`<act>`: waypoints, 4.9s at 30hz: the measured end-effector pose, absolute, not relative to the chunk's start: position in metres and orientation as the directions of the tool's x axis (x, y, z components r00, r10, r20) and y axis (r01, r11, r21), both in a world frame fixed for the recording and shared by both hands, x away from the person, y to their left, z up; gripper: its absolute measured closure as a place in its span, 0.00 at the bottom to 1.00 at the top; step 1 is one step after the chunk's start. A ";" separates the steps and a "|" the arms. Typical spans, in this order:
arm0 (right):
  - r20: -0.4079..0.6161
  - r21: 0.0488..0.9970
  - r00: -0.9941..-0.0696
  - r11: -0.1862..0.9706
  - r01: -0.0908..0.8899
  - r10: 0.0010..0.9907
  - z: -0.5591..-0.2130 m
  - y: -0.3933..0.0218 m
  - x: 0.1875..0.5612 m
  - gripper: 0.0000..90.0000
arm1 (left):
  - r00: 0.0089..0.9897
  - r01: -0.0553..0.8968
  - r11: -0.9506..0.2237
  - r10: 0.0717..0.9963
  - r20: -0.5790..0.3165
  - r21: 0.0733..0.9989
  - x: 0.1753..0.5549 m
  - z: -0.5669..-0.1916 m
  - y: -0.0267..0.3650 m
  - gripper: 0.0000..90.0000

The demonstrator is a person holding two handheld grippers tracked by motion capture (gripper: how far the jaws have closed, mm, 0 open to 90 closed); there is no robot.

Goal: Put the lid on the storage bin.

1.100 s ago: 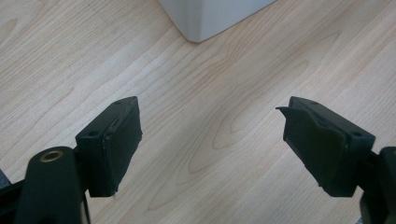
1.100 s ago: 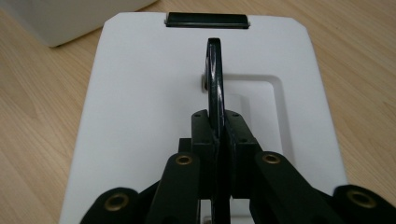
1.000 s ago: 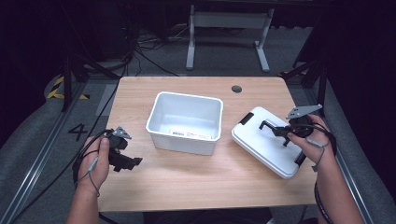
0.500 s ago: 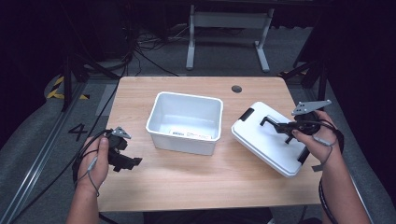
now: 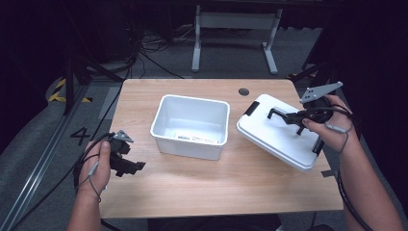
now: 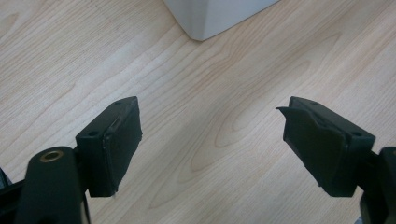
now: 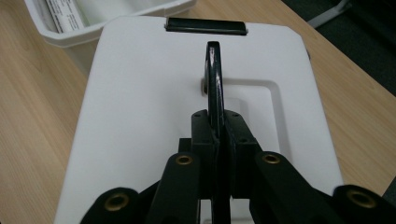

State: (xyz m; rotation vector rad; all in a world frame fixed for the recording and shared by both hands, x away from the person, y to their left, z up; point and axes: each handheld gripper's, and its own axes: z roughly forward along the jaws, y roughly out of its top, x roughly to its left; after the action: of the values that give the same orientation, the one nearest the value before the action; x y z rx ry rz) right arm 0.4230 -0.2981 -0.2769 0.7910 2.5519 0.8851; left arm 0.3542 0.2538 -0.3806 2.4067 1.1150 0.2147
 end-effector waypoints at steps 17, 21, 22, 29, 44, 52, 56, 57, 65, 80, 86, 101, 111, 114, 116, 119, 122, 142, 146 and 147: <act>-0.147 0.666 -0.848 0.685 0.296 0.509 -0.238 -0.264 0.435 0.95 | 0.657 0.677 -0.552 0.752 -0.061 0.488 0.354 -0.380 0.254 0.22; -0.156 0.664 -0.869 0.701 0.260 0.470 -0.236 -0.243 0.441 0.95 | 0.643 0.684 -0.534 0.764 -0.064 0.496 0.353 -0.380 0.256 0.22; -0.162 0.662 -0.873 0.707 0.249 0.460 -0.235 -0.237 0.442 0.95 | 0.643 0.684 -0.534 0.763 -0.064 0.497 0.353 -0.381 0.256 0.23; -0.175 0.671 -0.899 0.717 0.189 0.401 -0.233 -0.206 0.452 0.95 | 0.636 0.684 -0.524 0.769 -0.063 0.507 0.348 -0.380 0.261 0.23; -0.181 0.655 -0.949 0.752 0.078 0.257 -0.245 -0.130 0.473 0.95 | 0.639 0.676 -0.532 0.768 -0.046 0.510 0.342 -0.379 0.267 0.22; -0.174 0.655 -0.961 0.754 0.050 0.215 -0.254 -0.099 0.482 0.95 | 0.624 0.687 -0.519 0.780 -0.048 0.508 0.336 -0.380 0.267 0.22; -0.170 0.658 -0.966 0.752 0.034 0.193 -0.260 -0.086 0.487 0.95 | 0.611 0.694 -0.507 0.790 -0.045 0.511 0.333 -0.381 0.269 0.21; -0.170 0.658 -0.967 0.753 0.031 0.189 -0.262 -0.083 0.488 0.95 | 0.607 0.697 -0.503 0.794 -0.046 0.511 0.333 -0.382 0.269 0.21; -0.155 0.668 -0.978 0.744 0.002 0.142 -0.275 -0.061 0.496 0.95 | 0.597 0.704 -0.496 0.801 -0.045 0.509 0.328 -0.383 0.274 0.21; -0.118 0.664 -0.982 0.747 0.033 0.149 -0.293 -0.047 0.510 0.95 | 0.594 0.708 -0.492 0.803 -0.049 0.507 0.327 -0.384 0.276 0.21; -0.131 0.646 -0.982 0.763 0.019 0.135 -0.299 -0.041 0.507 0.95 | 0.597 0.706 -0.496 0.800 -0.048 0.506 0.328 -0.383 0.273 0.21; -0.153 0.623 -0.977 0.782 0.021 0.148 -0.303 -0.043 0.502 0.95 | 0.605 0.699 -0.504 0.795 -0.044 0.507 0.328 -0.382 0.273 0.21; -0.078 0.692 -0.981 0.718 0.074 0.177 -0.293 -0.049 0.498 0.63 | 0.600 0.704 -0.500 0.799 -0.047 0.505 0.330 -0.383 0.273 0.21; -0.082 0.712 -0.980 0.699 0.070 0.181 -0.283 -0.055 0.493 0.59 | 0.604 0.701 -0.504 0.795 -0.045 0.505 0.331 -0.383 0.272 0.21; -0.092 0.718 -0.978 0.692 0.066 0.189 -0.277 -0.059 0.490 0.59 | 0.602 0.703 -0.500 0.797 -0.049 0.506 0.331 -0.383 0.271 0.20; -0.101 0.726 -0.974 0.685 0.067 0.202 -0.269 -0.066 0.486 0.59 | 0.611 0.696 -0.510 0.790 -0.046 0.505 0.334 -0.383 0.269 0.21; -0.105 0.731 -0.971 0.679 0.072 0.217 -0.262 -0.075 0.483 0.59 | 0.620 0.690 -0.520 0.784 -0.039 0.504 0.336 -0.383 0.268 0.20; -0.079 0.773 -0.933 0.613 0.165 0.351 -0.247 -0.158 0.470 0.58 | 0.632 0.680 -0.531 0.774 -0.037 0.506 0.341 -0.382 0.265 0.20; -0.079 0.770 -0.924 0.611 0.182 0.374 -0.247 -0.174 0.468 0.57 | 0.626 0.687 -0.523 0.778 -0.046 0.505 0.342 -0.382 0.264 0.20; -0.076 0.770 -0.921 0.609 0.189 0.382 -0.248 -0.179 0.468 0.56 | 0.625 0.688 -0.521 0.779 -0.047 0.505 0.342 -0.382 0.264 0.20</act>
State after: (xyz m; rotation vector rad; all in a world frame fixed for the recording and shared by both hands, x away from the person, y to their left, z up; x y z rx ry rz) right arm 0.4677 -0.1792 -0.2477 0.4694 2.6035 1.2059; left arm 0.3420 0.2641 -0.3816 2.3654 1.1543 0.2530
